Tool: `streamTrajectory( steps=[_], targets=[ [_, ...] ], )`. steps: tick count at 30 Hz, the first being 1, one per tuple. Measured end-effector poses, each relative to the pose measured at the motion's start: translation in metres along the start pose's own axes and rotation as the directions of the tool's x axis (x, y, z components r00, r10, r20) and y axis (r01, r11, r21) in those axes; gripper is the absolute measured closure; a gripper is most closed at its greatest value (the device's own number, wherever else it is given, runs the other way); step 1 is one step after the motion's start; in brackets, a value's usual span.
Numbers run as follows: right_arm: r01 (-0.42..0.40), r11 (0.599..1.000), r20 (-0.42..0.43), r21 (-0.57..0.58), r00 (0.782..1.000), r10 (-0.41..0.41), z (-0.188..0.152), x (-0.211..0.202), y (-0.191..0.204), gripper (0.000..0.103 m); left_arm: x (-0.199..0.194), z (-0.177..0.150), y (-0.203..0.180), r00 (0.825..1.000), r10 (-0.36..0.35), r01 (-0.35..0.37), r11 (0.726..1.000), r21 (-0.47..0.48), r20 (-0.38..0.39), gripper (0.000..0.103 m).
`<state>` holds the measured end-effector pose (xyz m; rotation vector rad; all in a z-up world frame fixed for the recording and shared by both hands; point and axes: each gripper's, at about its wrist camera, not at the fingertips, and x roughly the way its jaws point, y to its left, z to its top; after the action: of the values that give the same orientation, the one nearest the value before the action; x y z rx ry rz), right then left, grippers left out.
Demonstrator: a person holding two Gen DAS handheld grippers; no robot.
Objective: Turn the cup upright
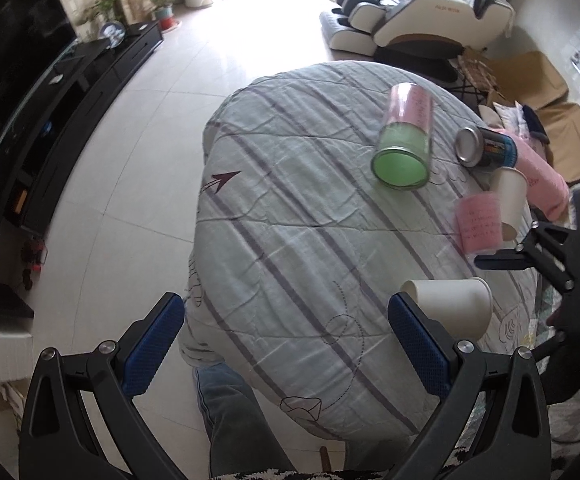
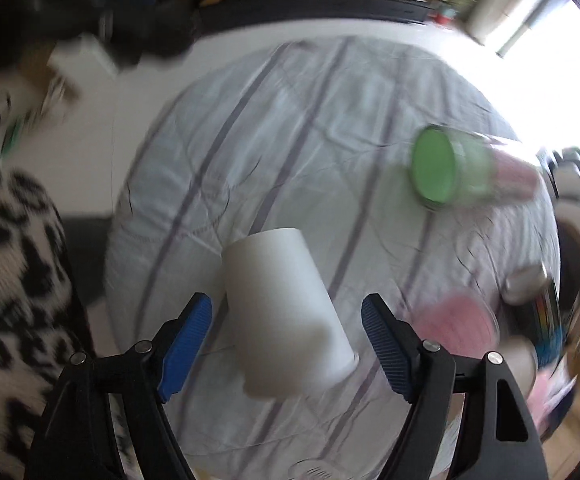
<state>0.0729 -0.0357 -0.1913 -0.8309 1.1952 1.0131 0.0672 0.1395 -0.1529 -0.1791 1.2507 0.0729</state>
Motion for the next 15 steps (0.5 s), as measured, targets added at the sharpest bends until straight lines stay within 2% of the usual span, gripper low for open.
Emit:
streamTrajectory(
  steps=[4,8,10,12,15],
  targets=[
    [0.009,0.987,0.100,0.163,0.995,-0.025,-0.018,-0.037,-0.002,0.024,0.001,0.003,-0.019,0.999,-0.040,0.039,0.997,0.073,0.003,0.000],
    [0.033,0.930,0.148,0.366,0.985,-0.094,-0.040,-0.064,-0.022,0.024,0.000,0.002,-0.042,0.999,-0.045,0.043,0.986,0.159,0.007,0.000],
    [0.056,0.867,0.157,0.495,0.976,-0.153,-0.055,-0.071,-0.030,0.024,0.001,0.002,-0.053,0.999,-0.053,0.050,0.977,0.207,0.008,0.000],
    [0.147,0.749,0.113,0.647,0.952,-0.285,-0.070,-0.081,-0.035,0.024,0.003,0.001,-0.065,0.998,-0.062,0.059,0.963,0.264,0.004,0.000],
    [0.129,0.621,0.116,0.773,0.934,-0.338,-0.094,-0.090,-0.035,0.024,0.007,0.000,-0.084,0.996,-0.088,0.086,0.926,0.367,-0.013,0.000]
  ],
)
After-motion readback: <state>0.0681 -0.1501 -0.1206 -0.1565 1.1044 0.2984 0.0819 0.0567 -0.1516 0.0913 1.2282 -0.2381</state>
